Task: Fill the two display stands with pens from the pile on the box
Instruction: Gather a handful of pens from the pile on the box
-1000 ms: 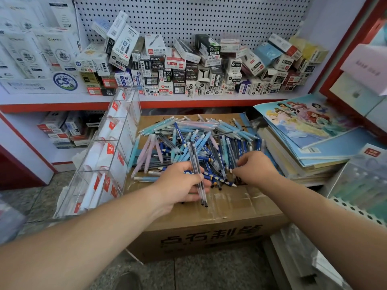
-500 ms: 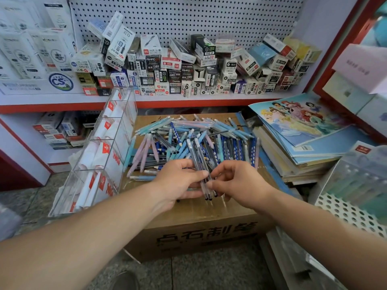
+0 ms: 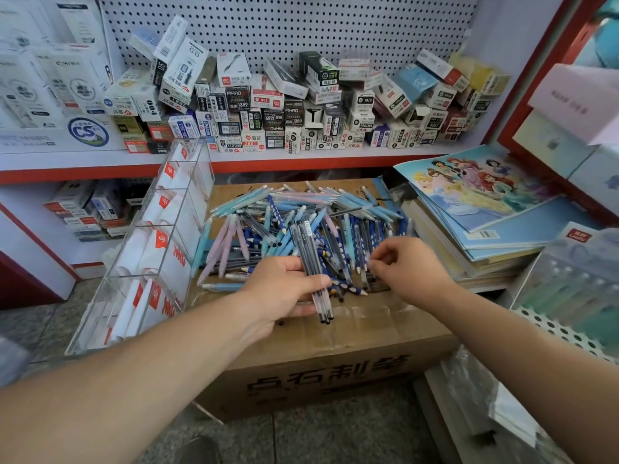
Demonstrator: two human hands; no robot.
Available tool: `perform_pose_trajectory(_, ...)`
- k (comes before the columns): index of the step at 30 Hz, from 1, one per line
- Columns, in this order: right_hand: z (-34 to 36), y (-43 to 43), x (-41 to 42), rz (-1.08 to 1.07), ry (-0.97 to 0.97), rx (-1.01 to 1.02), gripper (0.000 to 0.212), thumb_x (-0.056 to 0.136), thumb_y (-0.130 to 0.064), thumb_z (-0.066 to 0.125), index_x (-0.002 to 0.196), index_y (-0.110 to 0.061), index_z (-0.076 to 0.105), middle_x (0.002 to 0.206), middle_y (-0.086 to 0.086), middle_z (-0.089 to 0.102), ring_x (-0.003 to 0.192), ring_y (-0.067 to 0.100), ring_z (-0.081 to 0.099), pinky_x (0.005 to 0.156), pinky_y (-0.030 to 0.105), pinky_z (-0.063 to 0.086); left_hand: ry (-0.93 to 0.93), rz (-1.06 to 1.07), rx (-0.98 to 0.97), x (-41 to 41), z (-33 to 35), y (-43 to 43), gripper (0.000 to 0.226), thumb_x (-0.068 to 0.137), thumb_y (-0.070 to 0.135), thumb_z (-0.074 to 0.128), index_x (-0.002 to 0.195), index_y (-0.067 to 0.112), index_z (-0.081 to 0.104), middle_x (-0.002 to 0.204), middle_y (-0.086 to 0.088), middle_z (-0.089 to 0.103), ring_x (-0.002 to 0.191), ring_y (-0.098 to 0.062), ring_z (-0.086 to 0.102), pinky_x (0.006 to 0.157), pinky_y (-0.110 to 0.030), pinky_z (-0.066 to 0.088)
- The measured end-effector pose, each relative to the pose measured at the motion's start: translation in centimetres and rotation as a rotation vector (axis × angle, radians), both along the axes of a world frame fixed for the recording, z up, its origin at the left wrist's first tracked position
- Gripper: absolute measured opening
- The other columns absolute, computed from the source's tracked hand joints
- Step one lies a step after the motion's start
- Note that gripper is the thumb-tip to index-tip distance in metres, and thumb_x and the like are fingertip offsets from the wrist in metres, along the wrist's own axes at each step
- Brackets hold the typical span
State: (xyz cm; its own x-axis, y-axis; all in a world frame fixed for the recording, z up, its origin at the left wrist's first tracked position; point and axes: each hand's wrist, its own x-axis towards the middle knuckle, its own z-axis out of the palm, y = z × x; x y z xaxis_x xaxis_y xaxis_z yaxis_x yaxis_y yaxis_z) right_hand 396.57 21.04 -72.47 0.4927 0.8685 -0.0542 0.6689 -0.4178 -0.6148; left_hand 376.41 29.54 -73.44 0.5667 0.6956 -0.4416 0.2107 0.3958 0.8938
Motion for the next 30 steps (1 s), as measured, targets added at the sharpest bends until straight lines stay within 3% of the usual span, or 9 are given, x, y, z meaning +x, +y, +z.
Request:
perform_pose_trajectory(3, -1.4, 0.3, 1.2, -0.005, -0.069, -0.056, 0.007, 0.093, -0.028, 0.074, 0.094, -0.023, 0.068, 0.087, -0.007, 0.068, 0.082, 0.009, 0.065, 0.068, 0.023, 0.054, 0.017, -0.012, 0.006, -0.2, 0.1, -0.2, 0.021, 0.088, 0.005, 0.077, 0.108, 0.008, 0.073, 0.098, -0.01, 0.08, 0.085, -0.02, 0.077, 0.061, -0.027, 0.06)
perform_pose_trajectory(6, -2.3, 0.8, 1.0, 0.074, -0.139, -0.133, 0.016, 0.092, -0.031, 0.075, 0.104, -0.024, 0.068, 0.086, -0.009, 0.067, 0.078, 0.009, 0.064, 0.073, 0.031, 0.059, 0.028, -0.027, 0.014, -0.1, 0.0, -0.3, 0.02, 0.088, 0.006, 0.077, 0.108, 0.008, 0.073, 0.098, -0.009, 0.08, 0.085, -0.02, 0.077, 0.062, -0.028, 0.061)
perform_pose_trajectory(9, -2.4, 1.4, 0.8, 0.067, -0.182, -0.168, 0.02, 0.089, -0.038, 0.076, 0.102, -0.024, 0.067, 0.083, -0.008, 0.067, 0.076, 0.012, 0.065, 0.073, 0.039, 0.061, 0.032, -0.037, 0.019, -0.1, 0.1, -0.4, 0.018, 0.089, 0.006, 0.076, 0.107, 0.01, 0.073, 0.097, -0.008, 0.08, 0.085, -0.02, 0.077, 0.063, -0.028, 0.06)
perform_pose_trajectory(12, -2.2, 1.7, 0.4, 0.061, -0.168, -0.199, 0.03, 0.087, -0.047, 0.076, 0.096, -0.021, 0.063, 0.083, -0.003, 0.067, 0.077, 0.015, 0.064, 0.073, 0.039, 0.061, 0.029, -0.039, 0.018, -0.2, 0.2, -0.5, 0.018, 0.089, 0.007, 0.076, 0.107, 0.011, 0.073, 0.097, -0.007, 0.08, 0.087, -0.02, 0.077, 0.063, -0.027, 0.06)
perform_pose_trajectory(15, -2.2, 1.9, -0.3, 0.016, -0.205, -0.23, 0.033, 0.086, -0.047, 0.077, 0.094, -0.022, 0.057, 0.081, 0.0, 0.066, 0.072, 0.016, 0.064, 0.065, 0.035, 0.059, 0.029, -0.032, 0.012, -0.3, 0.4, -0.5, 0.018, 0.089, 0.006, 0.076, 0.107, 0.01, 0.073, 0.098, -0.008, 0.08, 0.087, -0.02, 0.077, 0.062, -0.027, 0.06)
perform_pose_trajectory(18, -2.4, 1.9, -0.5, -0.038, -0.19, -0.207, 0.032, 0.086, -0.041, 0.08, 0.089, -0.021, 0.055, 0.078, 0.0, 0.065, 0.067, 0.014, 0.062, 0.053, 0.028, 0.049, 0.024, -0.026, 0.006, -0.3, 0.5, -0.5, 0.018, 0.089, 0.005, 0.076, 0.107, 0.009, 0.072, 0.098, -0.009, 0.08, 0.088, -0.021, 0.077, 0.062, -0.028, 0.06)
perform_pose_trajectory(22, -1.7, 1.7, -0.1, -0.108, 0.019, -0.162, 0.018, 0.09, -0.025, 0.077, 0.1, -0.017, 0.065, 0.086, -0.005, 0.061, 0.074, 0.011, 0.06, 0.059, 0.026, 0.049, 0.015, -0.03, 0.007, -0.4, 0.5, -0.6, 0.016, 0.09, 0.005, 0.075, 0.104, 0.01, 0.072, 0.1, -0.012, 0.079, 0.088, -0.023, 0.077, 0.063, -0.028, 0.06)
perform_pose_trajectory(25, -0.4, 0.9, -0.6, -0.176, 0.292, -0.029, 0.015, 0.092, -0.02, 0.076, 0.105, -0.016, 0.069, 0.092, 0.003, 0.067, 0.076, 0.016, 0.064, 0.064, 0.031, 0.054, 0.007, -0.017, 0.005, -0.3, 0.4, -0.4, 0.014, 0.092, 0.006, 0.073, 0.105, 0.01, 0.07, 0.099, -0.011, 0.079, 0.093, -0.026, 0.077, 0.072, -0.034, 0.063)
perform_pose_trajectory(30, 1.2, -1.1, -3.6, 0.045, 0.516, 0.006, 0.016, 0.092, -0.014, 0.075, 0.107, -0.014, 0.069, 0.084, 0.017, 0.073, 0.065, 0.015, 0.067, 0.057, 0.025, 0.054, -0.026, 0.003, 0.002, 0.1, 0.4, -0.4, 0.017, 0.096, 0.009, 0.069, 0.112, 0.013, 0.069, 0.099, -0.007, 0.08, 0.088, -0.019, 0.077, 0.067, -0.029, 0.059)
